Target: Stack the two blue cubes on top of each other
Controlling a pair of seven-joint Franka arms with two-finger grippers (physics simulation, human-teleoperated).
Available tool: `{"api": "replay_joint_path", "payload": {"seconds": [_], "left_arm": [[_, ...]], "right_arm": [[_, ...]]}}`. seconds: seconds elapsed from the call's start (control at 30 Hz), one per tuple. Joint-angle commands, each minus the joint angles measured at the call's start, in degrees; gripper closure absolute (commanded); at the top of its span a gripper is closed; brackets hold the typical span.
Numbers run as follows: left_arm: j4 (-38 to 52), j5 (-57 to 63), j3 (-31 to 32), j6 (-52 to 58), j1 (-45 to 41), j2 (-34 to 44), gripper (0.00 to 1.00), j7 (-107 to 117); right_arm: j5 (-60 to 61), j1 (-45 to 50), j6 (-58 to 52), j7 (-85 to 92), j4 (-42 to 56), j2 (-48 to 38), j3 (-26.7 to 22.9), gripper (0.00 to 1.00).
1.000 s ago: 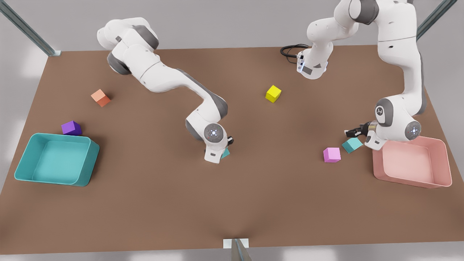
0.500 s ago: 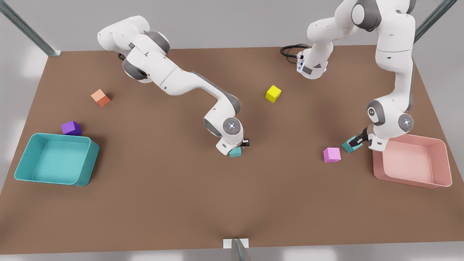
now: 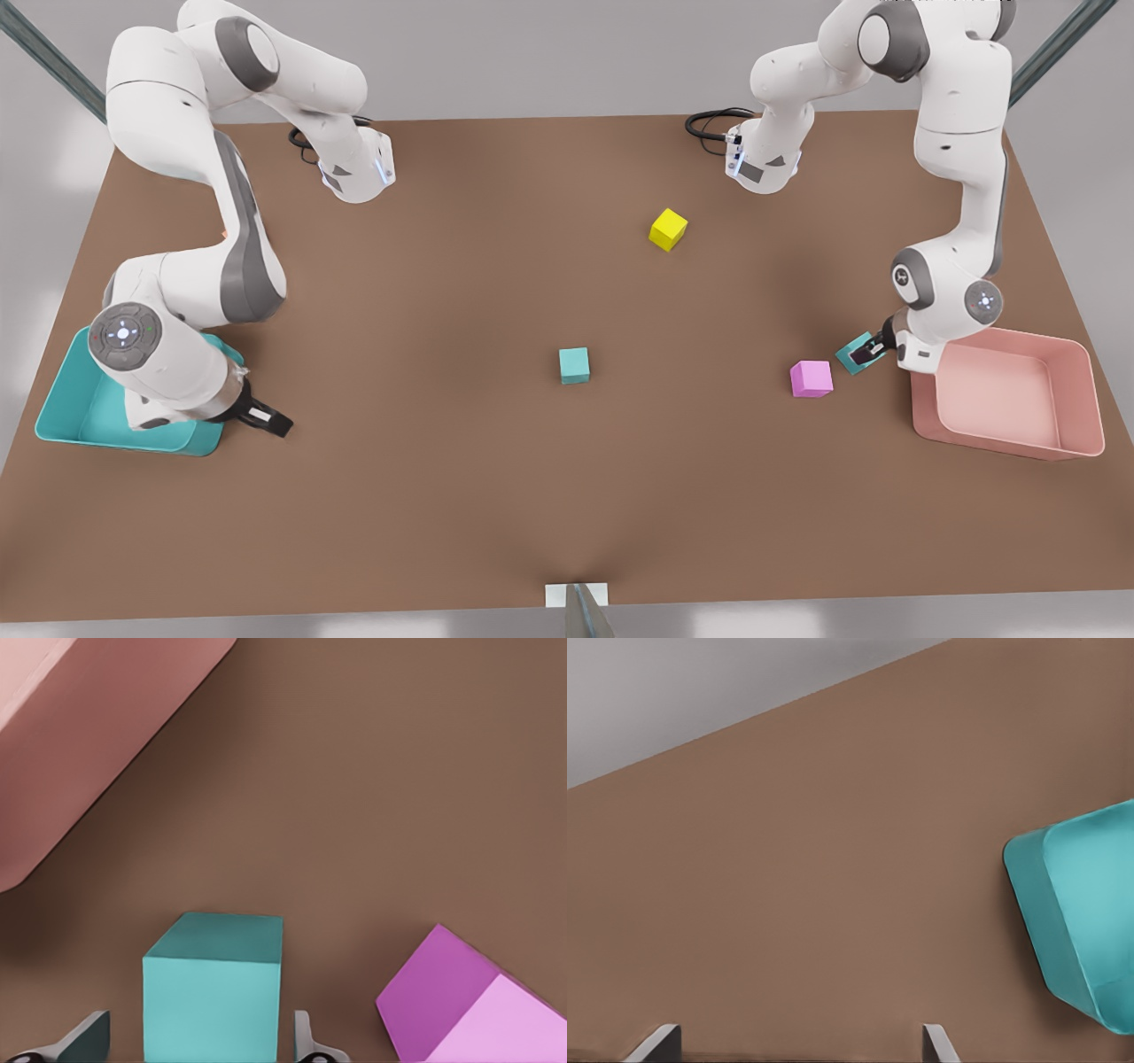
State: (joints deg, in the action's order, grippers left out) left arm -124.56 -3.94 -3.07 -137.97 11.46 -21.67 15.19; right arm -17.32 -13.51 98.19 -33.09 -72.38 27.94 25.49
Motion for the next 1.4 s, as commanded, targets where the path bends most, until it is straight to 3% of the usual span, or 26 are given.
{"api": "replay_joint_path", "payload": {"seconds": [0.0, 0.23, 0.3, 0.33, 0.37, 0.47, 0.53, 0.57, 0.67, 0.7, 0.73, 0.8, 0.9, 0.97, 1.07, 1.2, 1.27, 1.37], "left_arm": [[0.0, 0.2, 0.0, -1.0, 0.0, -0.6, 0.0, 2.1], [0.0, 0.2, 0.0, -2.9, 0.0, -3.5, 0.0, 2.0], [0.0, 0.2, 0.1, -2.8, -0.1, -3.8, 0.0, 2.0], [0.0, 0.2, 0.1, -2.8, -0.3, -3.8, 0.24, 2.0], [0.0, 0.2, 0.1, -2.7, -0.3, -3.7, 0.41, 2.0], [0.0, 0.2, 0.1, -2.4, -0.7, -3.1, 0.42, 1.9], [0.2, 0.5, 0.2, 4.5, -0.5, 2.1, 0.42, 1.6], [0.5, 0.5, 0.3, 9.8, -0.5, 4.3, 0.42, 1.7], [0.5, 0.5, 0.4, 23.8, -0.9, 12.0, 0.42, 2.3], [1.8, 0.5, 3.7, 28.4, -4.1, 14.0, 0.42, 6.1], [8.9, 0.6, 9.7, 36.3, -7.0, 13.5, 0.42, 7.9], [17.6, 2.7, 24.1, 36.6, -9.9, 9.9, 0.42, 17.7], [31.0, 2.9, 26.3, 36.5, -32.0, -4.0, 0.42, 34.4], [46.8, 4.0, 26.0, 33.8, -44.1, -19.4, 0.42, 47.4], [47.2, 6.7, 26.0, 25.7, -45.3, -23.6, 0.42, 51.6], [47.7, 7.2, 25.7, 25.7, -44.2, -24.2, 0.42, 51.2], [47.5, 8.2, 25.8, 27.7, -37.7, -23.7, 0.42, 45.5], [47.6, 8.3, 26.0, 27.8, -36.2, -23.5, 0.42, 44.6]], "right_arm": [[0.0, -0.5, -6.0, 47.4, -1.2, -1.0, 0.2, 0.0], [0.6, -0.1, -5.7, 45.0, -2.6, -1.4, 0.3, 0.0], [2.8, -0.6, -4.1, 43.3, -9.1, -7.9, -0.1, 0.0], [3.9, -2.0, -3.2, 43.2, -12.1, -10.8, -0.2, 0.0], [5.0, -2.5, -3.0, 42.9, -12.3, -11.5, -0.4, 0.0], [4.3, -2.5, -3.4, 41.4, -10.9, -11.2, -0.4, 0.0], [5.3, -1.9, -7.0, 41.4, -10.1, -12.8, -1.9, 0.0], [7.0, 10.3, -7.0, 41.4, -10.7, -15.6, -14.8, 0.0], [7.8, 11.9, -6.9, 41.4, -10.5, -16.2, -16.5, 0.0], [7.8, 11.9, -6.6, 41.4, -10.6, -15.9, -16.5, 0.0], [8.0, 11.8, -6.6, 41.3, -10.8, -15.4, -16.5, 0.0], [8.6, 11.8, -6.3, 41.4, -10.5, -14.6, -16.5, 0.0], [9.2, 12.1, -6.3, 41.4, -10.4, -14.5, -16.2, 0.0], [9.3, 11.9, -6.1, 41.4, -10.4, -14.5, -16.2, 0.0], [9.3, 12.0, -5.6, 41.4, -10.4, -14.3, -16.2, 0.0], [9.5, 12.1, -5.6, 41.4, -10.6, -14.2, -16.2, 0.0], [9.6, 12.2, -5.6, 41.4, -10.7, -14.1, -16.2, 0.0], [9.8, 12.2, -5.6, 41.4, -10.7, -14.1, -16.2, 0.0]]}}
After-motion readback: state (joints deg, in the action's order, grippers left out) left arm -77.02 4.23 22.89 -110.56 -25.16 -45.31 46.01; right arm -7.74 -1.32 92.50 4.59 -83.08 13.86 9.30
